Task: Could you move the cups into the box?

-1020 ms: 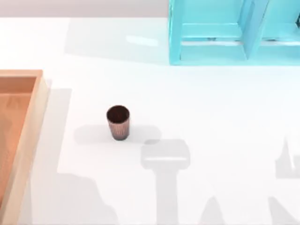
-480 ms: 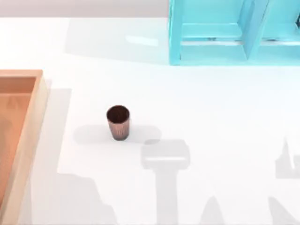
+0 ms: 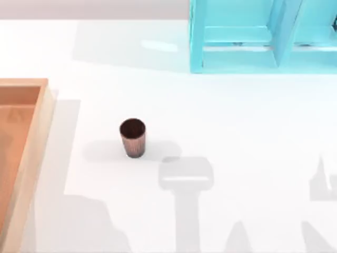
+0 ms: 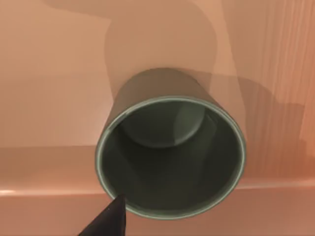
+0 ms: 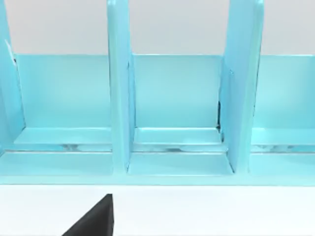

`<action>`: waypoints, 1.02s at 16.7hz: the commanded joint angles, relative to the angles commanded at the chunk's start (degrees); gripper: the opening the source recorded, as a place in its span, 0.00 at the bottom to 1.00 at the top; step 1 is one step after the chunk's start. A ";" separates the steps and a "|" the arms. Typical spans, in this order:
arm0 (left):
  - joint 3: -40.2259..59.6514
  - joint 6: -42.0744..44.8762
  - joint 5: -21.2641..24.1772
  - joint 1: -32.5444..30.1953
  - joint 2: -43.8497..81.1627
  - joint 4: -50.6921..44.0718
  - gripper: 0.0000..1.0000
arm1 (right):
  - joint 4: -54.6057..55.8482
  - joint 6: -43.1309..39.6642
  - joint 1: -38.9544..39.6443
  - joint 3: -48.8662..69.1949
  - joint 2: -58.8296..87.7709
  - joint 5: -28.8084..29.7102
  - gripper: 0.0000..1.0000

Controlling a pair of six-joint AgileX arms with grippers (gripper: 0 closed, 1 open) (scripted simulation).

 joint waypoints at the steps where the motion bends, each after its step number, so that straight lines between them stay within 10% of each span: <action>1: 0.00 0.00 0.00 0.00 0.00 0.00 1.00 | 0.00 0.00 0.00 0.00 0.00 0.00 1.00; 17: 23.14 -0.39 0.00 -0.44 0.37 -22.71 1.00 | 0.00 0.00 0.00 0.00 0.00 0.00 1.00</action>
